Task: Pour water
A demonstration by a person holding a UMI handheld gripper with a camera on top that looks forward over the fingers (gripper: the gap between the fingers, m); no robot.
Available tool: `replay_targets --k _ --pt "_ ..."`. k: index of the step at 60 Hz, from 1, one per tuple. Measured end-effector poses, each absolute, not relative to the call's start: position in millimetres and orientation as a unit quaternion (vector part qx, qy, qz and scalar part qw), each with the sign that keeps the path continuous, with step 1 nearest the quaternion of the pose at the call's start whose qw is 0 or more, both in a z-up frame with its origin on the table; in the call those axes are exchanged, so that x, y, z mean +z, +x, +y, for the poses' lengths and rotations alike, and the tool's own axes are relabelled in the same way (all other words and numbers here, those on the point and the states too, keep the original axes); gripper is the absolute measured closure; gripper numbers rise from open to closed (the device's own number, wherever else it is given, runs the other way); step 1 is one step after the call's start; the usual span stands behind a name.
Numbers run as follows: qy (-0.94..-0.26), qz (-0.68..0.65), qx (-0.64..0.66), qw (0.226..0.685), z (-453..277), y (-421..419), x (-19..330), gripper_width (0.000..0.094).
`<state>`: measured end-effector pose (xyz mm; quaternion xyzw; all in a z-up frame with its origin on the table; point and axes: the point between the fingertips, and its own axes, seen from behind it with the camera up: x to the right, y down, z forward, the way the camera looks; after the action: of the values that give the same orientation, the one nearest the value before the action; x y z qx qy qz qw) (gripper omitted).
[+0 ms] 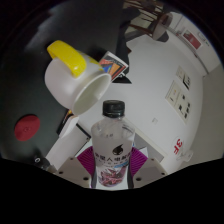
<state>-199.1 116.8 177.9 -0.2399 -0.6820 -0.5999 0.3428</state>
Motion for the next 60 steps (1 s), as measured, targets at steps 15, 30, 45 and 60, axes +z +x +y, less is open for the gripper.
replay_targets --k 15,30,45,60 --pt "-0.395 -0.595 -0.514 0.475 103.4 -189.1 246.7 0.0537" --pt "-0.673 -0.297 -0.183 0.652 88.5 -155.4 282.5 0.0535" --pt "-0.776 -0.126 -0.002 0.618 99.7 -113.2 186.6 0.0534" --pt "-0.817 -0.086 0.04 0.569 103.2 -99.9 77.2 0.0536"
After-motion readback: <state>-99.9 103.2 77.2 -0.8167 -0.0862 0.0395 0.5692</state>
